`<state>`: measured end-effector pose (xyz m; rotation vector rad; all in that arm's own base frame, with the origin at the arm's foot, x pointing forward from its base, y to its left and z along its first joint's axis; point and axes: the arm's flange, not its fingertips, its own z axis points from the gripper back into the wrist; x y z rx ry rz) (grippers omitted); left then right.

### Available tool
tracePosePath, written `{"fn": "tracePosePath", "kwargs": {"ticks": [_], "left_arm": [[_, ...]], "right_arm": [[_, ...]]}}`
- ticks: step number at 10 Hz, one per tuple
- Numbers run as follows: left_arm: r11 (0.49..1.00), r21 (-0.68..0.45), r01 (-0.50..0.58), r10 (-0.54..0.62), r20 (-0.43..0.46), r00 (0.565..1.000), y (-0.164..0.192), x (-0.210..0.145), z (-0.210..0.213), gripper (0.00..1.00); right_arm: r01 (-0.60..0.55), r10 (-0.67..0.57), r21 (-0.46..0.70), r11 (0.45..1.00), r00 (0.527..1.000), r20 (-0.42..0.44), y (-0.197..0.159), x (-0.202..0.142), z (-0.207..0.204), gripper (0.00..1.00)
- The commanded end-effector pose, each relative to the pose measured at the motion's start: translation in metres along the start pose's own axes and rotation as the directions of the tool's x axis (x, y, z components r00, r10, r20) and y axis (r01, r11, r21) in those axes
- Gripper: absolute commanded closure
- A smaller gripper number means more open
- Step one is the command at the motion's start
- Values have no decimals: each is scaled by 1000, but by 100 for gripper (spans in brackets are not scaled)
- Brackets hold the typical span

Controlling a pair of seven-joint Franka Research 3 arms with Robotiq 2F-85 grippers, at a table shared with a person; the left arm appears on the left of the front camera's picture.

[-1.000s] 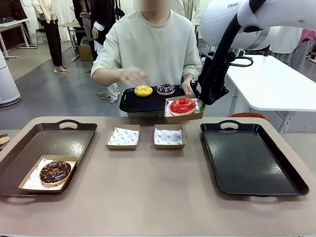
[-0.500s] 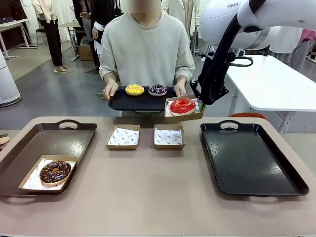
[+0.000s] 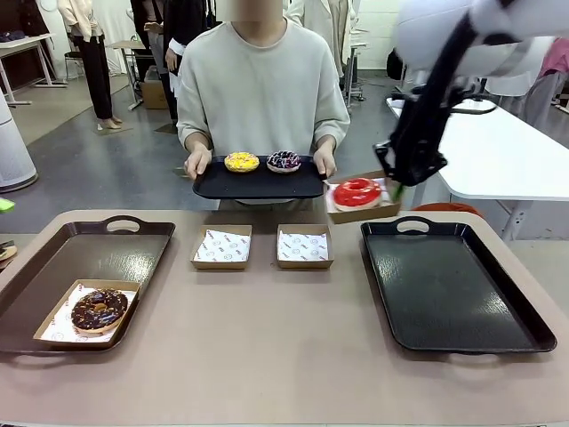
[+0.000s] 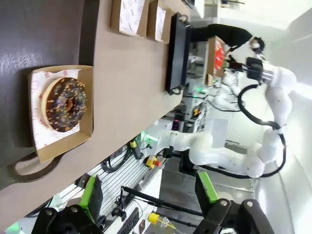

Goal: Individually package the donuts and arrange them on the tray.
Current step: Place the picked Paper togo box on the Handle tray while simultaneously picking up another Paper togo box from the table with the other hand.

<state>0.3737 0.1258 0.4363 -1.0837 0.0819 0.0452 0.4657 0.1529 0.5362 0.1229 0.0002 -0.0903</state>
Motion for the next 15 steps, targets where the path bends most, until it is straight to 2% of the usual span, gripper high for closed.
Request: {"fn": "tracePosePath", "kwargs": {"ticks": [1,3,5,9,11,13,15], "left_arm": [[984,178,-18,29,-59,998,-44,22,-21,0],[939,344,-23,47,-60,997,-80,50,-58,0],[871,490,-10,51,-71,996,-118,72,-102,0],[734,677,47,5,-75,997,-170,100,-176,0],[667,743,46,-26,-38,999,-173,125,-202,0],[614,787,49,-66,-10,998,-161,153,-231,0],[604,794,68,-82,-23,996,-141,170,-259,0]], "right_arm": [[-31,31,15,999,1000,-6,-50,-44,22,99],[-19,20,23,1000,1000,-18,-85,-63,17,99],[-11,11,0,1000,996,-89,-111,-61,-16,99],[-32,39,58,998,991,-124,-132,-46,-57,99],[-40,46,44,998,989,-137,-135,-43,-71,99],[-27,36,69,997,991,-131,-143,-41,-85,99],[-14,25,82,997,991,-134,-144,-37,-99,99]]}}
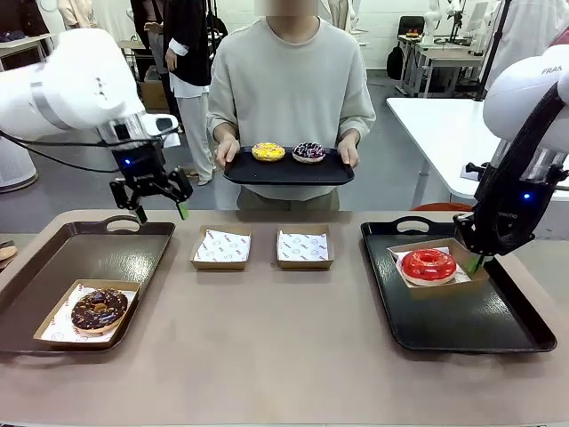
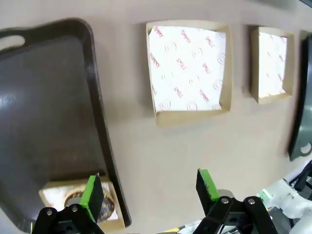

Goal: Individually package the donuts and arrange them on the tray.
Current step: Place the picked Paper togo box on the Handle tray while simultaneously picking up another Paper togo box from the table with the other hand.

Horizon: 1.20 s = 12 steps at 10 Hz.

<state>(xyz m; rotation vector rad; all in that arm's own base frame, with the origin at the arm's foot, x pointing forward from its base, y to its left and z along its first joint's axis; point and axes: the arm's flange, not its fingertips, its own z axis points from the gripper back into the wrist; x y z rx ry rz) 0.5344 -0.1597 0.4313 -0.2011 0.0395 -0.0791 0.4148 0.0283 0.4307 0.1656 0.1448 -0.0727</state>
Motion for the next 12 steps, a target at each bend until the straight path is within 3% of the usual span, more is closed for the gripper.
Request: {"fn": "tracePosePath", "kwargs": {"ticks": [1,2,6,9,12], "left_arm": [[998,61,-12,11,25,1000,-11,15,-23,0],[997,80,-4,1,38,999,-16,18,-36,0],[983,182,13,-27,78,997,-39,24,-70,0],[988,153,29,-45,98,994,-55,22,-72,0],[987,156,50,-60,63,996,-45,19,-75,0]], "right_arm": [[-6,6,48,999,1000,3,-5,5,-13,99],[0,0,0,1000,1000,0,0,0,0,99],[0,0,0,1000,1000,0,0,0,0,99],[0,0,0,1000,1000,0,0,0,0,99],[0,0,0,1000,1000,0,0,0,0,99]]}}
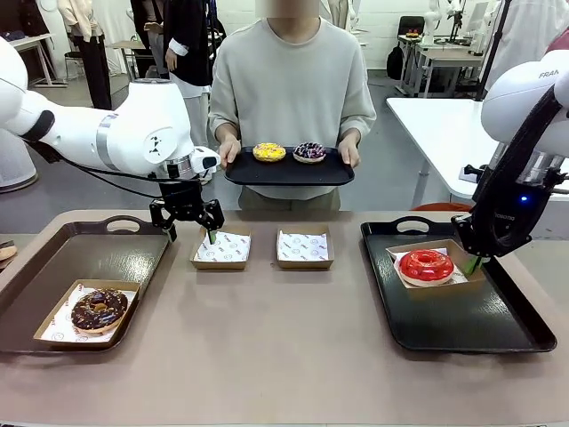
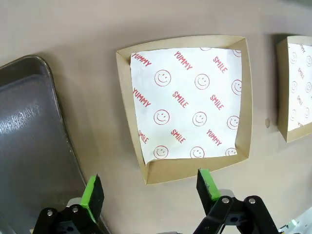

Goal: Individually package the donuts and arrange them on the tray.
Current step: Place the picked Paper togo box on the Handle tray while simultaneously picking up another Paper togo box from the table with the other hand.

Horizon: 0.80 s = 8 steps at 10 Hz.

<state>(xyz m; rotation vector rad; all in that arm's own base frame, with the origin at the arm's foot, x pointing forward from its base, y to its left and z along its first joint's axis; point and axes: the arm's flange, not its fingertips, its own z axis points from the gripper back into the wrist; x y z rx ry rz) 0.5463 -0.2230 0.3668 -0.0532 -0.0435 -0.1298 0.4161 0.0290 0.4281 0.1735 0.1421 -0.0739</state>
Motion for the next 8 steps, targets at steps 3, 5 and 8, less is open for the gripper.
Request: {"fn": "tracePosePath", "kwargs": {"ticks": [3,5,8], "left_arm": [[1000,3,0,0,-4,1000,3,0,0,0],[1000,3,0,0,-4,1000,3,0,0,0],[1000,17,-22,22,8,1000,0,2,2,0]], "right_arm": [[0,0,-8,1000,1000,-2,0,-2,3,99],[0,0,-8,1000,1000,-2,0,-2,3,99],[18,-17,-59,998,1000,23,10,-4,-5,99]]}}
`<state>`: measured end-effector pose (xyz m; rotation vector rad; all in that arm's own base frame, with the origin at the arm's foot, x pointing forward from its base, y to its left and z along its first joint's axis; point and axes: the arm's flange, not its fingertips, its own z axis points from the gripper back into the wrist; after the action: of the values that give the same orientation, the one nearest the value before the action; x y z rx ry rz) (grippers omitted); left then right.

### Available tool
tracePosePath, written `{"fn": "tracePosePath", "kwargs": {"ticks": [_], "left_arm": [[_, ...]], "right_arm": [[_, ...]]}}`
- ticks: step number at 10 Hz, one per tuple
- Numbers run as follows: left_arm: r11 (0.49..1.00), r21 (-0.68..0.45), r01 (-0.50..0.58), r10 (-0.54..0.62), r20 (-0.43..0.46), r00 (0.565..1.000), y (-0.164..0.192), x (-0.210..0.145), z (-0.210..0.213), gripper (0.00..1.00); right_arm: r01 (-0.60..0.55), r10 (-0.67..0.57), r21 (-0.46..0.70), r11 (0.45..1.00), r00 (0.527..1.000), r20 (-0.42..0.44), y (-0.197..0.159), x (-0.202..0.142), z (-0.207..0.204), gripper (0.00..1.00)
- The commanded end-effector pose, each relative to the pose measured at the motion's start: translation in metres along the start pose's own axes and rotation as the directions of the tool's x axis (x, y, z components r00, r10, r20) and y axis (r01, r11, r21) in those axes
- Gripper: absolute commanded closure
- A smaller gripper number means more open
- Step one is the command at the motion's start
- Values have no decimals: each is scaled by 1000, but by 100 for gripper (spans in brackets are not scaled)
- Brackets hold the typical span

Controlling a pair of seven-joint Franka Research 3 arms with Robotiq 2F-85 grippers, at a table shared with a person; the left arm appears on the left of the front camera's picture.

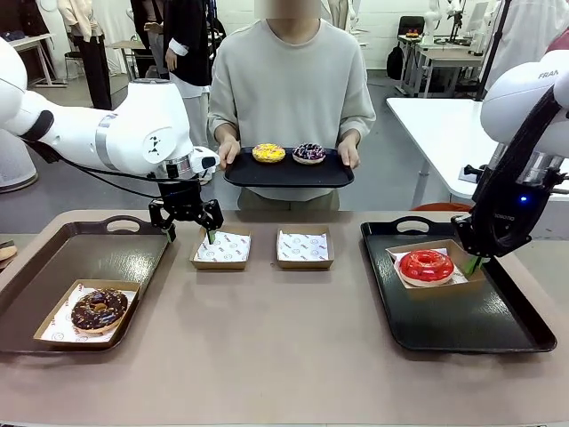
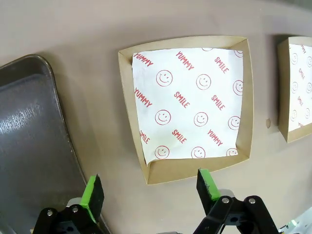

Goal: Individually package the donuts and arrange them on the tray.
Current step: Place the picked Paper togo box on the Handle tray while simultaneously picking up another Paper togo box from the table with the other hand.

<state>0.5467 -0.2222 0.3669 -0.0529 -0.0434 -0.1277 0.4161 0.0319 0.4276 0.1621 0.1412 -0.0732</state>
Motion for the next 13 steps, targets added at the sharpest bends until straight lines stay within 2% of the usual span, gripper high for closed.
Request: {"fn": "tracePosePath", "kwargs": {"ticks": [1,5,13], "left_arm": [[1000,2,-10,10,-3,1000,-4,6,5,0],[1000,3,-28,28,-10,1000,-12,22,15,0],[996,55,-67,69,-37,997,-6,47,-7,0]], "right_arm": [[53,-48,-86,995,997,60,16,-9,-7,99],[26,-11,-165,986,995,96,31,-21,-20,99],[-9,19,-170,985,998,56,16,-23,-53,99]]}}
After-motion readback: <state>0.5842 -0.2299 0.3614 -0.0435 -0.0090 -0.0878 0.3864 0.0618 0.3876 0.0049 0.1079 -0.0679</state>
